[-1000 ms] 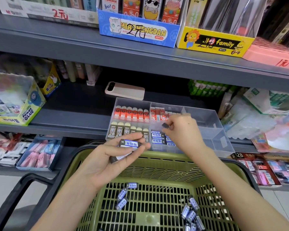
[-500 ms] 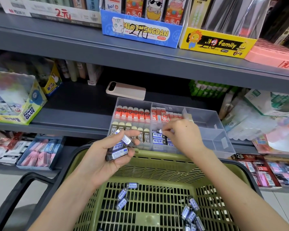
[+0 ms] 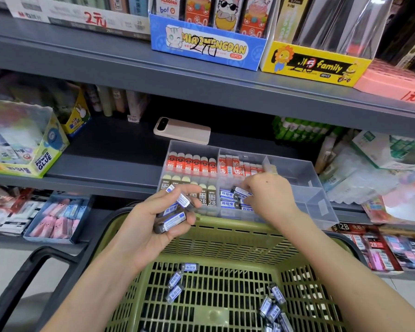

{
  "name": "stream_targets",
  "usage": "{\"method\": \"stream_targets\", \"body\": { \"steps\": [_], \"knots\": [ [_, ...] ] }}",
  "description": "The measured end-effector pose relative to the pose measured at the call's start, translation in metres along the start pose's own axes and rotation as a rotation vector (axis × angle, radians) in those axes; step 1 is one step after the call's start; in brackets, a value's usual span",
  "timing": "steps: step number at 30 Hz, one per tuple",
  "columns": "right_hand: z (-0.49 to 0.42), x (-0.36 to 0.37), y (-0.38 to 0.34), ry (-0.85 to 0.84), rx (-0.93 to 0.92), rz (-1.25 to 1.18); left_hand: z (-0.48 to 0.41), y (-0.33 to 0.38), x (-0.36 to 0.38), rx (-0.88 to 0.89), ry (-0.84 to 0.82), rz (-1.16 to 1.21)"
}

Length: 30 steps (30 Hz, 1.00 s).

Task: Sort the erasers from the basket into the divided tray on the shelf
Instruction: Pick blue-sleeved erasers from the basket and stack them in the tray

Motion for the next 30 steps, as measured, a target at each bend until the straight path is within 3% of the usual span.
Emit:
{"method": "stream_targets", "body": {
  "steps": [4, 8, 11, 15, 22, 30],
  "knots": [
    [-0.001, 0.001, 0.000, -0.026, 0.005, 0.011, 0.002, 0.002, 0.002, 0.012, -0.021, -0.020],
    [0.004, -0.007, 0.011, 0.041, -0.002, -0.255, 0.001, 0.000, 0.002, 0.004, -0.025, -0.017],
    [0.006, -0.009, 0.007, 0.071, -0.039, -0.317, 0.001, -0.002, 0.003, -0.008, -0.031, -0.011],
    [0.012, -0.014, 0.009, 0.235, -0.032, -0.302, 0.001, -0.002, 0.002, -0.007, -0.029, 0.009],
    [0.008, -0.002, 0.007, 0.053, -0.041, -0.341, 0.001, -0.002, 0.002, -0.013, -0.024, 0.007],
    [-0.001, -0.003, 0.002, 0.075, 0.011, -0.338, 0.002, -0.002, 0.004, -0.020, -0.004, 0.003]
  ]
}}
Point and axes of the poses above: each hand's wrist, its own z-axis away from the middle knuckle, its own x-axis out of the palm, y = z × x, the point moved 8 cm from there along -z, towards the middle knuckle, and after that the axes turned 13 degrees about -y, right-handed, at the moved point
